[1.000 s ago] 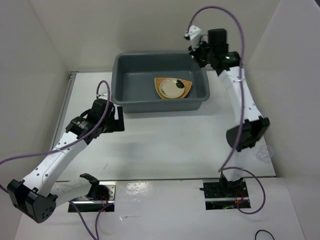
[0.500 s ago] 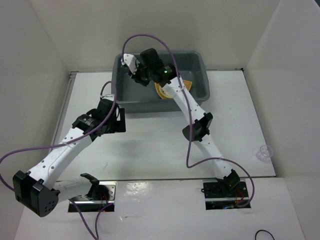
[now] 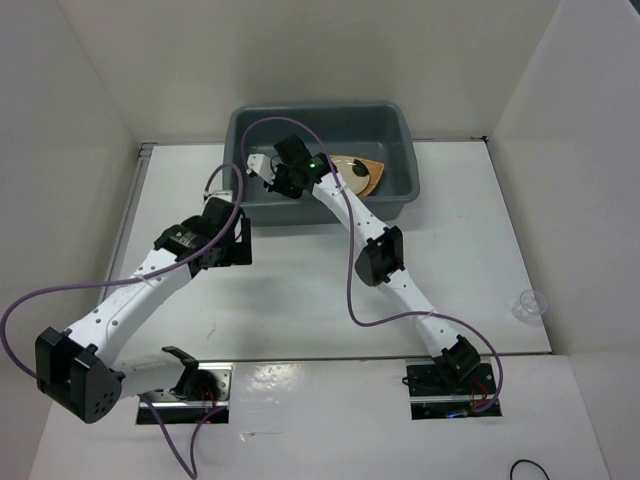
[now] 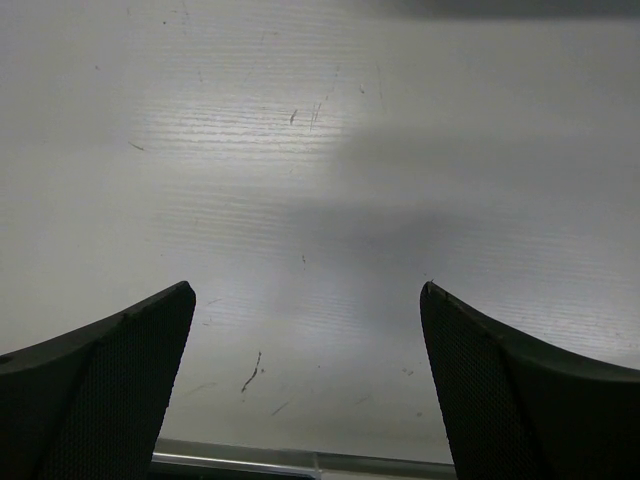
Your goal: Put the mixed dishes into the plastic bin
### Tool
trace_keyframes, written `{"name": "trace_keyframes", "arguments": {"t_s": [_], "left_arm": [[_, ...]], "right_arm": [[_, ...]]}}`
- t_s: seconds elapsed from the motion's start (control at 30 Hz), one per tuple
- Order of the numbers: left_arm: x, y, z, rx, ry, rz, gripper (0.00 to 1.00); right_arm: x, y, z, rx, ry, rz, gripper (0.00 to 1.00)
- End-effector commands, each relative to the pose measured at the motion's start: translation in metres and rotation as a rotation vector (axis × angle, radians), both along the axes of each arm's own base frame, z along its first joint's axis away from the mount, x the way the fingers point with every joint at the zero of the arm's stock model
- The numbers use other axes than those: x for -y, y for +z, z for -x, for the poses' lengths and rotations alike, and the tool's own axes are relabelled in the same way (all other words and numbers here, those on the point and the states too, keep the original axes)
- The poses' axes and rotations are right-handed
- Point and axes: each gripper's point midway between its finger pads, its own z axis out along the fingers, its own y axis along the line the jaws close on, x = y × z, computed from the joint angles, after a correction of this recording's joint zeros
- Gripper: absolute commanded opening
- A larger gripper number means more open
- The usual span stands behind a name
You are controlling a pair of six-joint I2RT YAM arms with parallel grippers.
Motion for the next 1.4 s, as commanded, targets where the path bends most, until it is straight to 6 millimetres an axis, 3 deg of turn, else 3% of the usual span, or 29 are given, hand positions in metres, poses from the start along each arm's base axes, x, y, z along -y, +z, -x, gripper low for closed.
{"name": "trace_keyframes", "arguments": {"t_s": [0.0,0.1,0.17,0.33,0.47,0.53,0.63,0.67,0.73,0.77,0.8,0.9,0.93,1.03,1.07,1.17,1.2,1.23,1.33,1.37], "left_arm": [[-0.001,-0.003,-0.006,0.007,0.035,-0.014,1.00],[-0.002,-0.007,-0.005,-0.009,0.044,-0.017,1.00],[-0.003,-0.007,-0.005,-0.006,0.049,-0.024,1.00],[-0.008,-0.007,-0.005,-0.009,0.070,-0.029,1.00],[-0.012,-0.007,-0.006,-0.006,0.085,-0.036,1.00],[-0.016,-0.006,-0.007,0.000,0.107,-0.038,1.00],[-0.020,0.000,-0.010,0.020,0.124,-0.039,1.00],[-0.020,0.002,-0.009,0.028,0.124,-0.035,1.00],[-0.027,0.002,-0.011,0.028,0.148,-0.035,1.00],[-0.027,0.000,-0.011,0.020,0.148,-0.039,1.00],[-0.029,0.000,-0.011,0.016,0.157,-0.032,1.00],[-0.034,-0.005,-0.015,-0.002,0.178,-0.041,1.00],[-0.036,-0.009,-0.016,-0.016,0.189,-0.048,1.00],[-0.045,-0.011,-0.018,-0.031,0.217,-0.065,1.00],[-0.046,-0.010,-0.018,-0.027,0.222,-0.073,1.00],[-0.056,-0.008,-0.017,-0.023,0.262,-0.074,1.00],[-0.060,-0.006,-0.017,-0.012,0.284,-0.064,1.00],[-0.065,-0.002,-0.017,0.000,0.302,-0.067,1.00],[-0.068,0.000,-0.017,0.009,0.313,-0.063,1.00],[-0.069,0.002,-0.017,0.017,0.313,-0.059,1.00]], "right_arm": [[-0.011,0.042,-0.023,0.172,0.037,-0.046,0.15],[-0.014,0.025,-0.020,0.161,0.050,-0.015,0.17],[-0.015,0.024,-0.022,0.168,0.050,-0.021,0.23],[-0.020,0.042,-0.020,0.176,0.050,-0.069,0.56],[-0.020,0.047,-0.020,0.178,0.043,-0.079,0.68],[-0.021,0.065,-0.017,0.169,0.004,-0.124,0.71],[-0.011,0.132,-0.020,0.219,-0.051,-0.238,0.88],[-0.008,0.175,-0.014,0.251,-0.075,-0.308,0.98],[0.002,0.220,-0.007,0.296,-0.115,-0.360,0.98],[0.019,0.261,-0.001,0.334,-0.168,-0.415,0.98],[0.026,0.280,0.003,0.348,-0.196,-0.445,0.98],[0.076,0.325,0.004,0.366,-0.352,-0.516,0.98],[0.089,0.326,0.003,0.357,-0.391,-0.513,0.98],[0.149,0.299,-0.008,0.286,-0.575,-0.417,0.98],[0.186,0.278,-0.010,0.221,-0.650,-0.349,0.98],[0.245,0.245,-0.012,0.149,-0.761,-0.196,0.96],[0.293,0.230,-0.012,0.103,-0.856,-0.131,0.95],[0.314,0.223,-0.010,0.081,-0.887,-0.099,0.94],[0.384,0.199,0.018,-0.009,-1.033,0.021,0.93],[0.397,0.166,0.037,-0.110,-1.054,0.105,0.93]]}}
